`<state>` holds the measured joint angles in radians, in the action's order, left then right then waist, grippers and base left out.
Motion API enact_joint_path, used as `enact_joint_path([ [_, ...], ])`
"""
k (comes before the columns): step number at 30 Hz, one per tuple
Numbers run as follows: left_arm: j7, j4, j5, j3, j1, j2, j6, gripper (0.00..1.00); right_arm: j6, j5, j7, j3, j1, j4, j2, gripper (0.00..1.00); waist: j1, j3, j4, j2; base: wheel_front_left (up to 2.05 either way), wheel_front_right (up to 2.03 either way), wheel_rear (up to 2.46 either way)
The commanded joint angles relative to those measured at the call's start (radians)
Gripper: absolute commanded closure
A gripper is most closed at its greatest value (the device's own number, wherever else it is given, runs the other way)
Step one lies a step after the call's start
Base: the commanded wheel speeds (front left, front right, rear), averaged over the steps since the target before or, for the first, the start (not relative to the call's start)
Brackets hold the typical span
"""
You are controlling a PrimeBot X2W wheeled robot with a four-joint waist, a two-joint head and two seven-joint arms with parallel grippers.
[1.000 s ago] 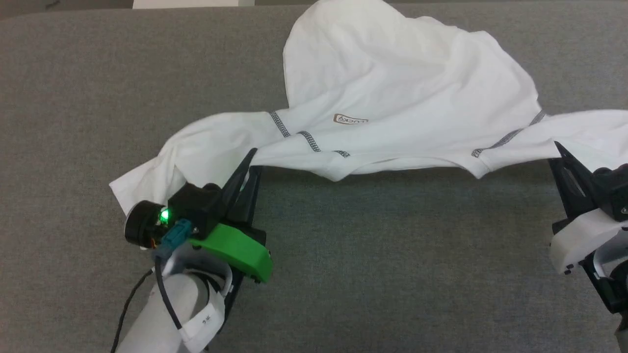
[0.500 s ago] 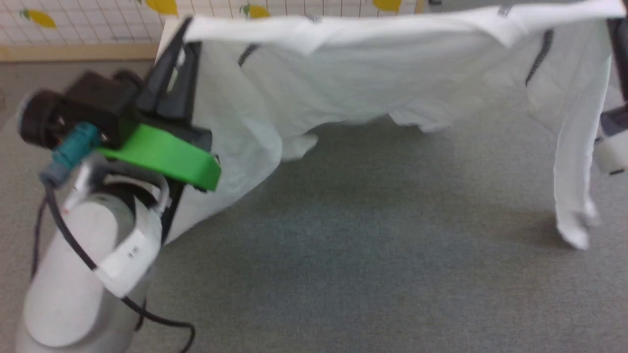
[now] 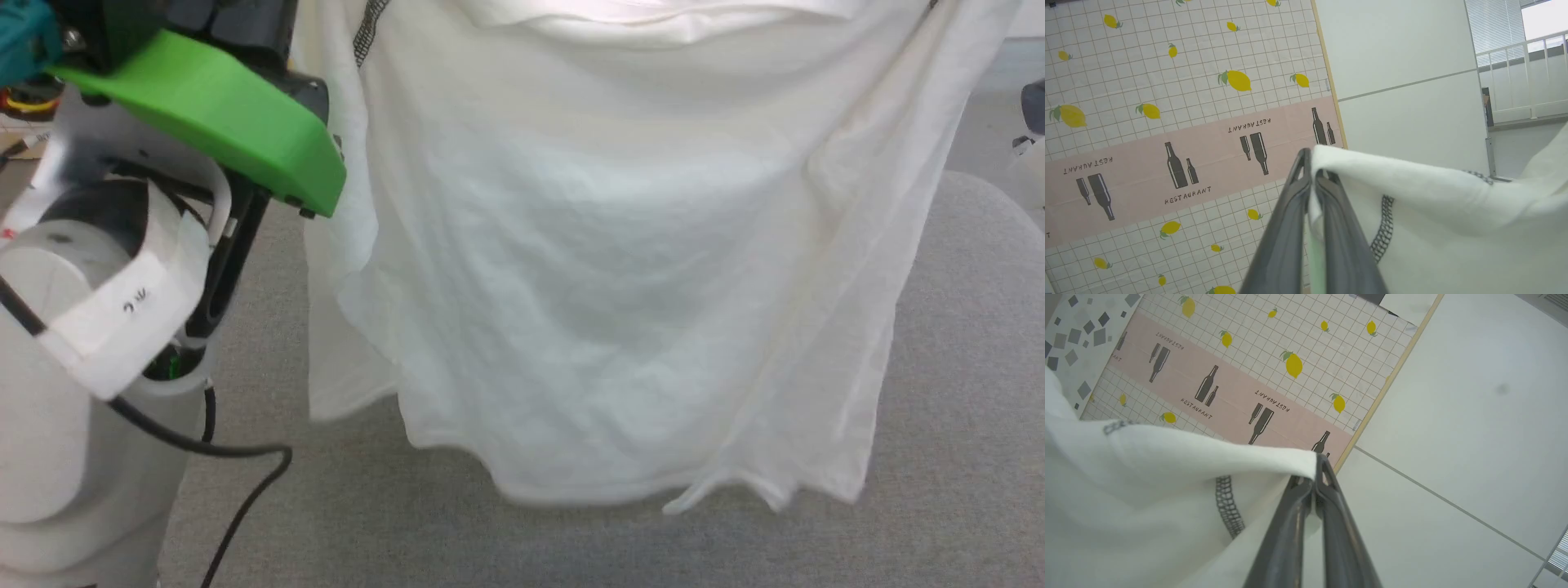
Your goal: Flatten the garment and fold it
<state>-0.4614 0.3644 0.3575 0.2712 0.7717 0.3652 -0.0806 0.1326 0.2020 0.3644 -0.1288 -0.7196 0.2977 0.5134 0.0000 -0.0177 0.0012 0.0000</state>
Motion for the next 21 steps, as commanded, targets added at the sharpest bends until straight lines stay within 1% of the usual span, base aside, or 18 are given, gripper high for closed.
enact_joint_path([
  [1,-0.02,0.001,0.013,-0.004,0.025,0.005,-0.005,1.0,-0.002,0.01,0.015,-0.009,-0.023,0.009,0.007,1.0,0.0,-0.008,-0.001,0.0,0.0,0.0,0.0],
  [6,-0.092,-0.032,0.065,-0.019,0.066,-0.01,-0.019,1.0,-0.002,0.058,0.069,-0.049,-0.077,-0.001,0.011,1.0,0.0,-0.05,-0.009,0.0,0.0,0.0,0.0],
  [8,-0.118,-0.057,0.092,-0.03,0.085,-0.025,-0.034,1.0,-0.002,0.067,0.081,-0.074,-0.115,-0.023,0.016,1.0,0.0,-0.077,-0.015,0.0,0.0,0.0,0.0],
  [10,-0.139,-0.085,0.101,-0.035,0.115,-0.034,-0.045,1.0,-0.002,0.079,0.089,-0.093,-0.158,-0.063,0.011,1.0,0.0,-0.111,-0.019,0.0,0.0,0.0,0.0],
  [13,-0.156,-0.153,0.081,-0.033,0.191,-0.036,-0.056,1.0,-0.002,0.086,0.096,-0.135,-0.248,-0.14,0.009,1.0,0.0,-0.178,-0.02,0.0,0.0,0.0,0.0],
  [15,-0.156,-0.21,0.067,-0.034,0.252,-0.05,-0.071,1.0,-0.002,0.089,0.092,-0.164,-0.322,-0.196,0.005,1.0,0.0,-0.228,-0.018,0.0,0.0,0.0,0.0],
  [17,-0.143,-0.273,0.039,-0.031,0.326,-0.055,-0.079,1.0,-0.002,0.092,0.085,-0.181,-0.403,-0.262,-0.015,1.0,0.0,-0.278,-0.017,0.0,0.0,0.0,0.0],
  [20,-0.098,-0.387,-0.006,-0.03,0.455,-0.053,-0.078,1.0,-0.002,0.068,0.06,-0.216,-0.53,-0.361,-0.036,1.0,0.0,-0.349,-0.018,0.0,0.0,0.0,0.0],
  [21,-0.078,-0.424,-0.018,-0.035,0.505,-0.062,-0.088,1.0,-0.002,0.053,0.049,-0.231,-0.581,-0.397,-0.037,1.0,0.0,-0.38,-0.016,0.0,0.0,0.0,0.0],
])
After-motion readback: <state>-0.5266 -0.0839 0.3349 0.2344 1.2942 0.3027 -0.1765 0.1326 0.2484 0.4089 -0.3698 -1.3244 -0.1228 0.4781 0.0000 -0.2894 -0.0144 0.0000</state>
